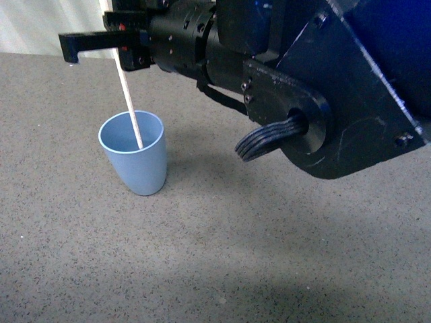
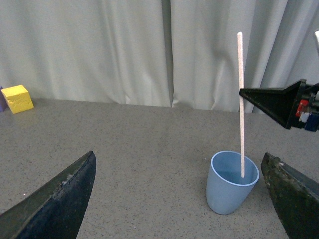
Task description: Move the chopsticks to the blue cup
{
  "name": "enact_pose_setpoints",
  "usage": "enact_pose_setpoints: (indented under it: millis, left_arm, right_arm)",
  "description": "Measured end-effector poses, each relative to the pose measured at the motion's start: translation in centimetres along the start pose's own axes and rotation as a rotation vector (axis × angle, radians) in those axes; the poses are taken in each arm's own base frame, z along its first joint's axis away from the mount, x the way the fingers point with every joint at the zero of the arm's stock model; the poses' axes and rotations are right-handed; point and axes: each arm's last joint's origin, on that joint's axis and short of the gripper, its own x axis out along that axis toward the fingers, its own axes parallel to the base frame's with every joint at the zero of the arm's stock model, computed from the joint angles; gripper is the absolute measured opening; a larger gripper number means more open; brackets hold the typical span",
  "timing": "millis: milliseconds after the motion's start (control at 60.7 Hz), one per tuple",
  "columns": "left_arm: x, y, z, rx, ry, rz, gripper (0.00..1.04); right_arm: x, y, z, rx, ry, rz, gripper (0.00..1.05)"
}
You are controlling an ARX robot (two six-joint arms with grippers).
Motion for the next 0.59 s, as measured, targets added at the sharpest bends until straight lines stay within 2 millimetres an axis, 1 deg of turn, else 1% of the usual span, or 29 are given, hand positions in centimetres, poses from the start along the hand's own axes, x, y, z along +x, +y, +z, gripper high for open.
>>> enact_pose_setpoints:
  millis: [99,363,396,412,511,560,593]
  left_arm:
    - [0.0,0.0,0.0,0.0,0.0,0.0,0.98]
    - [0.0,0.0,0.0,0.0,0.0,0.0,0.98]
    - [0.0,0.0,0.0,0.0,0.0,0.0,0.98]
    - [0.0,0.0,0.0,0.0,0.0,0.0,0.98]
    - [0.0,0.0,0.0,0.0,0.0,0.0,0.98]
    - [0.0,0.0,0.0,0.0,0.0,0.0,0.98]
    - [0.0,0.0,0.0,0.0,0.0,0.0,0.98]
  right_arm:
    - [0.1,-0.2,-0.8,0.004,0.018,-0.002,0.01]
    - [0.0,-0.2,-1.6,-0.003,0.043,0.0,0.02]
    - [-0.1,-0.2,-1.6,0.001,0.045,0.0,0.09]
    - [-0.1,-0.2,-1.6,0.002,0.045,0.001,0.11]
    - [-0.3,-0.2,-2.0,0.006,0.058,0.003,0.38]
    - [-0.4,-0.2,-2.2,0.007,0.066,0.006,0.45]
    - [-0.6,-0.2,-2.3,0.01,0.072,0.006,0.52]
